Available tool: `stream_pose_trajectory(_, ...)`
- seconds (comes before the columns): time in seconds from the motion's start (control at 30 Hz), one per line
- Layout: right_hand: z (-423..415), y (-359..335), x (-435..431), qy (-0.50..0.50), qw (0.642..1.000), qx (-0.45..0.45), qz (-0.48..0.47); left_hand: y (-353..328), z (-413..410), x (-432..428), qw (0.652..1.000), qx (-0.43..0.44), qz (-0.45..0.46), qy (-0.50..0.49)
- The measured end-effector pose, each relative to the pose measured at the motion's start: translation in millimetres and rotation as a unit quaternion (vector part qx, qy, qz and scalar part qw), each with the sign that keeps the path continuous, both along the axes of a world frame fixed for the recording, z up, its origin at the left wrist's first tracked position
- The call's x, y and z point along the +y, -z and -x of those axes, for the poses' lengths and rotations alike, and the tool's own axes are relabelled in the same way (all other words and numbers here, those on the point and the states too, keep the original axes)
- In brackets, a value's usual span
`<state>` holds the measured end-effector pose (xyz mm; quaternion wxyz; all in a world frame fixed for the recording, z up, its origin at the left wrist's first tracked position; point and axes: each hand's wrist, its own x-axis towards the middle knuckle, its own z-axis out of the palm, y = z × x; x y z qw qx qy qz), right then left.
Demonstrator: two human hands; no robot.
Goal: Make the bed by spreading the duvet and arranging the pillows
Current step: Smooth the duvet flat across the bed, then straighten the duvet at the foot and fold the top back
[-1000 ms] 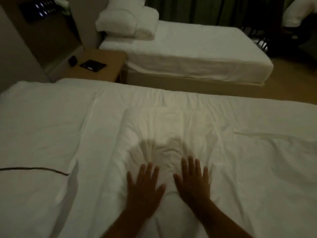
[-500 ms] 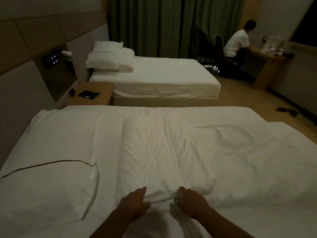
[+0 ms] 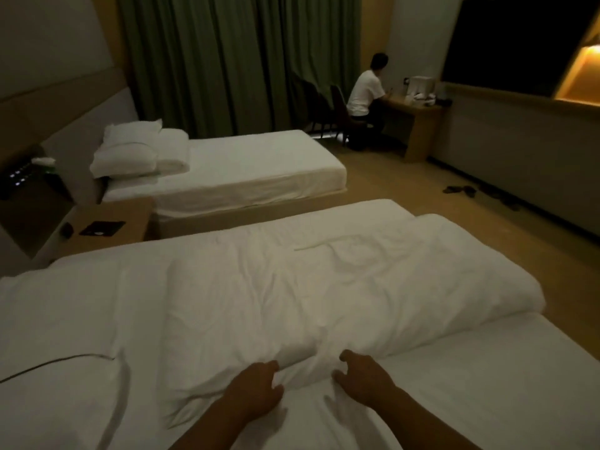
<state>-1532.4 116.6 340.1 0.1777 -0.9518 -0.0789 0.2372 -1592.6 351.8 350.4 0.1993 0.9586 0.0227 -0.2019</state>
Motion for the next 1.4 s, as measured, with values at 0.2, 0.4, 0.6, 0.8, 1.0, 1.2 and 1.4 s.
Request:
stream_pose_trajectory(0.2, -15, 17, -214, 0.058, 0.998, 0.013, 0.014, 6, -58, -187, 0.999, -0.001, -0.010, 0.042)
stream_pose_trajectory(0.4, -1, 4, -401, 0.186, 0.982, 0.029, 0.011, -2, -102, -378, 0.990, 0.011, 0.000, 0.139)
stream_pose_trajectory(0.6, 7, -18, -504, 0.299, 0.954, 0.008, -0.007, -13, -145, -505, 0.972, -0.014, -0.004, 0.235)
stream_pose_trajectory(0.8, 12, -42, -569, 0.380, 0.923, -0.014, -0.054, -21, -163, -613, 0.951, -0.018, 0.001, 0.310)
stream_pose_trajectory(1.0, -23, -35, -649, 0.384, 0.923, -0.007, -0.019, -18, -201, -707, 0.936, -0.019, -0.009, 0.351)
stream_pose_trajectory(1.2, -119, -4, -772, 0.280, 0.958, 0.050, 0.033, 13, -290, -809, 0.949, -0.014, -0.003, 0.316)
stream_pose_trajectory(1.4, -202, 4, -910, 0.231, 0.969, 0.053, 0.072, 21, -356, -931, 0.960, 0.011, -0.001, 0.281)
